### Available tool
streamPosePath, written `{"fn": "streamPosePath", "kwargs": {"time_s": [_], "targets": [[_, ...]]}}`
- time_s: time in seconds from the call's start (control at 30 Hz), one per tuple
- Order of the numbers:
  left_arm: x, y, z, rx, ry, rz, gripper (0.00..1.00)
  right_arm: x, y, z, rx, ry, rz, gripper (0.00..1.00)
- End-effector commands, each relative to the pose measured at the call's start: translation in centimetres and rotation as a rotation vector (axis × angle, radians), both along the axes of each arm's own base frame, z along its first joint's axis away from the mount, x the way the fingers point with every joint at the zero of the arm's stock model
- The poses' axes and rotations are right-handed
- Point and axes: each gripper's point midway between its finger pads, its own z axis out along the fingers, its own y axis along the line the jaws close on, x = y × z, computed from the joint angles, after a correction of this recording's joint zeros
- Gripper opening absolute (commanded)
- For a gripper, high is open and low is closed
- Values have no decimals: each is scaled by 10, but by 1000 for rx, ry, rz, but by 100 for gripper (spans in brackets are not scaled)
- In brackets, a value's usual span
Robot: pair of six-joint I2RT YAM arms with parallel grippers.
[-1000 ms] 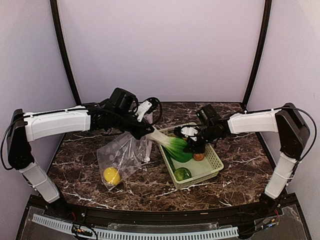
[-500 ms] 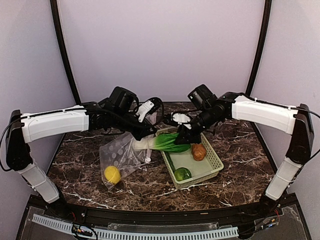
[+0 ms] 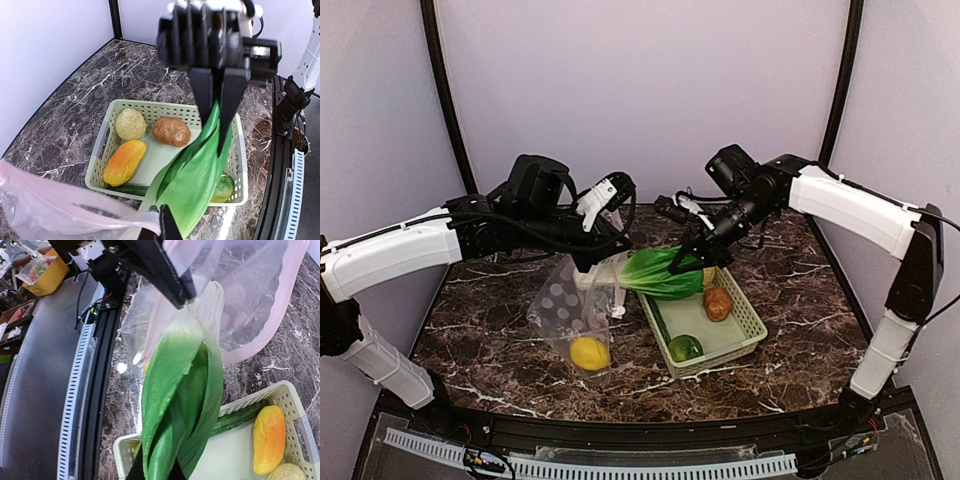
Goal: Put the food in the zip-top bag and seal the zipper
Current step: Adjust the fake vegetable in the zipper food storage bag.
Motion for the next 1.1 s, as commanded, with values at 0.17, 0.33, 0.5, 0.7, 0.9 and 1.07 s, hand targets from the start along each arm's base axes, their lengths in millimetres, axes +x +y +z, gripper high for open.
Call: {"fn": "streamPosePath", "kwargs": {"time_s": [0.17, 0.33, 0.5, 0.7, 0.9, 1.07], "targets": [[-18, 7, 5, 38, -24, -86, 1, -41, -8, 46, 149, 129, 140, 0], [-32, -2, 19, -17, -6, -169, 1, -19, 17, 40, 99, 323, 37, 0], [-33, -5, 18, -41, -1, -172, 1, -3, 34, 52, 117, 427, -54, 0], [-42, -18, 22, -96, 5, -209, 1, 3, 52, 56, 150, 656, -48, 0], [-41, -24, 34, -114, -34, -192, 1, 7, 68, 48, 142, 725, -59, 34], [-24, -5, 46, -142, -119, -43, 1, 17, 41, 70, 180, 566, -142, 57]]}}
